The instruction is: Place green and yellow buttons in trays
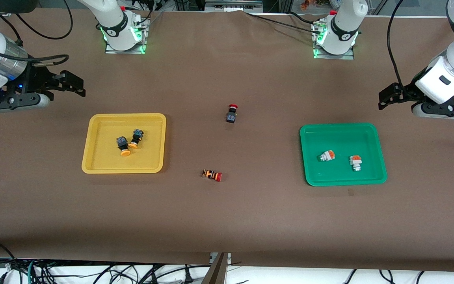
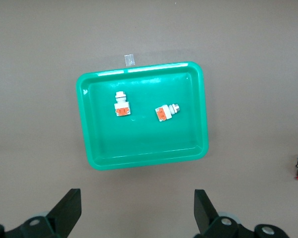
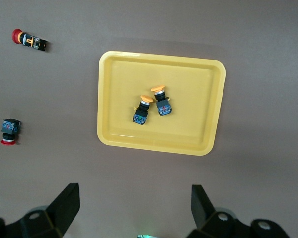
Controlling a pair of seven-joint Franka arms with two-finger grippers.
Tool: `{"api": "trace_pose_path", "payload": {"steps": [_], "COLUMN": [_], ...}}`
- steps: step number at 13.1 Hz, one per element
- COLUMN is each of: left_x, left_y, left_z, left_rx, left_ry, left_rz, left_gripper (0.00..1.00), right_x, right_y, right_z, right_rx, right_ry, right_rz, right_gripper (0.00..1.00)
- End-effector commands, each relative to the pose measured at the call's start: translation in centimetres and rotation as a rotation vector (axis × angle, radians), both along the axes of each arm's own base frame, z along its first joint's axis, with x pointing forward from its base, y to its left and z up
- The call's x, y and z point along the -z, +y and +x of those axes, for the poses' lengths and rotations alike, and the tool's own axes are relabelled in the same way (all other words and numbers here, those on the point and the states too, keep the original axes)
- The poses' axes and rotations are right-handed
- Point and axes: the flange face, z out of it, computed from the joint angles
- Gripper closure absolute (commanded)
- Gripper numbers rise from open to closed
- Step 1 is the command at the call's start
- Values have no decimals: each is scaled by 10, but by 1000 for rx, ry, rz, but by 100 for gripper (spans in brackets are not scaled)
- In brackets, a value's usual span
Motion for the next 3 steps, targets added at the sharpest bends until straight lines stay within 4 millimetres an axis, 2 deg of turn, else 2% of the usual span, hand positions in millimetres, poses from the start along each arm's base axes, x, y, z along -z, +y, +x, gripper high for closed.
{"api": "trace_pose_path", "payload": {"steps": [1,3], "left_x": [-1,0], "left_y": [-2,-3], "left_z": [-1,-1], "left_rx": [-6,-5], "left_ry": [-2,-1], "left_rz": [-6,-6], "left_gripper": [0,0], "right_x": [-1,0], "right_y": [1,2], "right_z": [-1,-1], "right_rx": [-28,-30], "right_ry": [-9,-7], "right_rz": [-46,-51], "right_gripper": [1,1]}}
